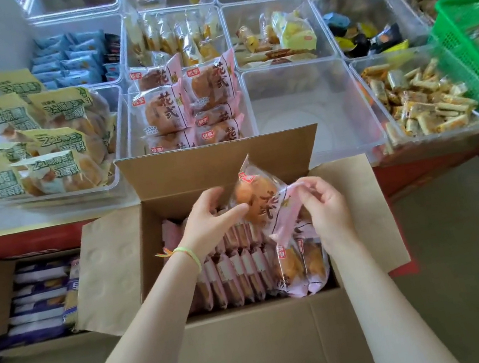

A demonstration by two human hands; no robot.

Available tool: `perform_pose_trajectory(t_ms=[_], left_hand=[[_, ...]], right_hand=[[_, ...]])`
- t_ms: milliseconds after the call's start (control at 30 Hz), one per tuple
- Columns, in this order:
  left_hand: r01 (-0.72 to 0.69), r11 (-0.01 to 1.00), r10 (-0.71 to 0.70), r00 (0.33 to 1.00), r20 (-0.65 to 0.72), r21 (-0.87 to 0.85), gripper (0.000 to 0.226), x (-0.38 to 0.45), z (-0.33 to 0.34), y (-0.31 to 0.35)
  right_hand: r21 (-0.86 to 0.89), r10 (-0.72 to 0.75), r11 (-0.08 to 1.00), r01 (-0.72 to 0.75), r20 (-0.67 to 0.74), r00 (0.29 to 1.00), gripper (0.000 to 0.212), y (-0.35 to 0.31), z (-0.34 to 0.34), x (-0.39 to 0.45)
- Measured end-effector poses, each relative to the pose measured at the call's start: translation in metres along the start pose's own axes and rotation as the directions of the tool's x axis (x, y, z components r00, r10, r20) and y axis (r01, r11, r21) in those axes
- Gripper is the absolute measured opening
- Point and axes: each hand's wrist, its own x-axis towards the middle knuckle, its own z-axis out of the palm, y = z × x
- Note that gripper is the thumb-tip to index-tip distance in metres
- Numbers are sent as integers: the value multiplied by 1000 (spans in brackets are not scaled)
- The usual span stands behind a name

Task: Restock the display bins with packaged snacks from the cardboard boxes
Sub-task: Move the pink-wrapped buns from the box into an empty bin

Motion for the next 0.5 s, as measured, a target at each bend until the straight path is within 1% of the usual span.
perform_pose_trajectory(t_ms=[33,67,100,133,167,200,233,267,300,333,367,400,500], left_hand=[[-37,998,40,997,61,-46,74,0,-4,5],[-56,994,70,987,148,-99,70,-1,-7,11],[-54,987,88,968,237,-149,66,-1,-9,17],[-54,979,112,948,299,-194,64,-2,-9,24],[-63,968,140,939,314,-243,65,-3,-9,29],[-68,953,159,943,294,-296,67,-5,-9,35],[-70,936,161,956,244,-345,68,-7,-11,39],[-74,920,158,968,193,-384,68,-8,-14,42],[-84,908,160,975,154,-411,66,-9,-18,42],[-100,897,170,977,127,-431,64,-10,-23,43],[-120,884,182,979,96,-451,62,-10,-29,42],[-137,873,183,982,54,-468,59,-10,-35,41],[-173,863,111,982,-155,-474,44,0,-56,42]], right_hand=[[97,37,995,-38,15,999,23,-11,0,1],[179,69,981,-75,39,997,24,-20,2,2],[223,93,969,-102,53,994,24,-30,6,3],[263,105,957,-118,64,992,22,-40,11,2],[296,118,946,-133,66,991,17,-49,16,1],[342,138,926,-162,94,986,11,-58,21,0],[358,140,915,-185,150,979,22,-66,25,-2],[351,131,912,-212,241,962,38,-74,27,-3],[281,102,938,-202,332,938,48,-79,30,-4],[189,86,966,-177,409,909,48,-85,34,-6],[97,76,986,-134,454,888,43,-88,39,-5],[38,78,994,-107,460,884,36,-92,45,-5],[-32,69,998,-61,391,918,18,-96,71,10]])
